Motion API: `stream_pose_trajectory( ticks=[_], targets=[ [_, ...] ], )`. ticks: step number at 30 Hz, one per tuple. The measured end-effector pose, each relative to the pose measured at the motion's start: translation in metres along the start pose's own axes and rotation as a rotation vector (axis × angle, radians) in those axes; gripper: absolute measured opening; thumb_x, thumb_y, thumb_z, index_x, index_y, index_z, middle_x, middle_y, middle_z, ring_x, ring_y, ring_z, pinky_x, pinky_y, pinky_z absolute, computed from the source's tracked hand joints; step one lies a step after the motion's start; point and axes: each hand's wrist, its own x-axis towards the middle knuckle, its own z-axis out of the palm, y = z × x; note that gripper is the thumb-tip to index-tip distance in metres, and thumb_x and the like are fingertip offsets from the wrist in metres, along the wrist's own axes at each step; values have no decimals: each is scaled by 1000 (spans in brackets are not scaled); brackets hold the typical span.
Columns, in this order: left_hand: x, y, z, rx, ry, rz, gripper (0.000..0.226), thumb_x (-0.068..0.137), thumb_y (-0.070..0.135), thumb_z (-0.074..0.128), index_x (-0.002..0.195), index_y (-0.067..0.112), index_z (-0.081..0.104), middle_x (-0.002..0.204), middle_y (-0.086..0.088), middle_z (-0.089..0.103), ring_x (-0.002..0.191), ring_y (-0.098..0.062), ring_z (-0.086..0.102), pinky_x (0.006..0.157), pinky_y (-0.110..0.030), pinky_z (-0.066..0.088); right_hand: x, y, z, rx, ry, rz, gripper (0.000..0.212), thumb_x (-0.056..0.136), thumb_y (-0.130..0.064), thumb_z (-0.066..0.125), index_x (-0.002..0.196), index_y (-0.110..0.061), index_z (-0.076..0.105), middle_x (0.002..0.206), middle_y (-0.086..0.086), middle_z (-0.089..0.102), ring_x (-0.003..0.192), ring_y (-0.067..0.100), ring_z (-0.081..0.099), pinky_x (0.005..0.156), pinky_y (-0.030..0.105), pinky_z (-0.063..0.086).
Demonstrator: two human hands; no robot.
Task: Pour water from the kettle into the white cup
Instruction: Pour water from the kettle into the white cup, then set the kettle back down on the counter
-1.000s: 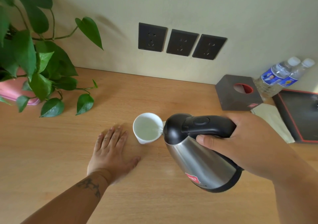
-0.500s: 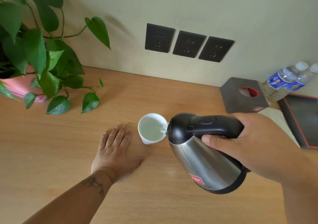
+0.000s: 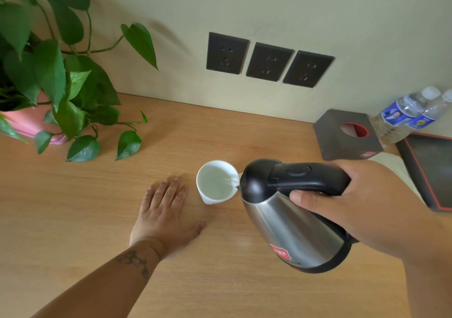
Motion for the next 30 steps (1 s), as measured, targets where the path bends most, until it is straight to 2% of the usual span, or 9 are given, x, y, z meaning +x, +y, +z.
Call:
stream_pose_trajectory(
  ticks=[3,7,10,14,17,20,25,28,30],
  targets=[
    [0,0,1,14,1,3,103,76,90,33,157,27,21,169,4,12,154,-15,-5,125,-47,-1,-1,5,0,56,-26,19,39,59,-59,79,86,-31,76,67,-2,72,56,16,67,55,45,61],
    [0,-1,1,15,2,3,103,77,90,34,157,27,20,169,4,11,154,-14,-6,125,-47,-1,-4,20,-1,200,-51,22,44,54,-63,84,92,-44,75,74,-4,78,65,16,75,63,51,64],
    [0,-1,2,18,5,-2,103,77,89,35,157,28,20,169,4,13,154,-14,-7,125,-47,-1,-7,30,1,314,-46,16,43,49,-60,80,90,-49,75,69,-6,77,59,15,75,53,39,65],
    [0,0,2,22,4,-5,102,77,90,34,157,28,20,169,5,12,154,-13,-8,125,-46,-2,-10,41,4,392,-24,-7,38,53,-52,80,90,-45,77,72,-1,78,61,18,75,50,27,61],
    [0,0,1,25,-3,-11,102,76,90,33,157,29,19,169,6,11,153,-11,-11,125,-45,-4,-10,51,8,453,41,-28,34,53,-50,79,87,-46,77,71,-5,78,59,12,73,48,14,54],
    [0,0,0,34,-1,-8,103,76,90,31,158,30,17,169,6,9,153,-11,-12,125,-44,-5,-12,61,16,489,127,-55,27,55,-49,77,82,-51,76,70,-11,77,59,5,71,48,9,50],
    [-1,1,-2,42,-9,-7,103,76,90,28,158,30,11,169,7,5,152,-10,-16,125,-44,-7,-16,83,36,534,287,-33,23,73,-26,81,81,-47,74,59,-18,71,51,-1,68,44,6,46],
    [-1,2,-3,40,-9,-8,103,76,90,29,158,31,11,169,7,4,152,-10,-18,125,-43,-9,-15,95,50,601,391,19,18,75,-28,83,88,-38,75,69,-13,75,59,12,75,50,13,55],
    [-1,2,-3,40,-10,-10,103,76,90,28,158,31,11,169,7,4,152,-10,-18,124,-42,-12,-11,100,58,596,458,32,16,80,-23,81,88,-36,74,69,-13,74,59,9,74,50,12,54]
  ],
)
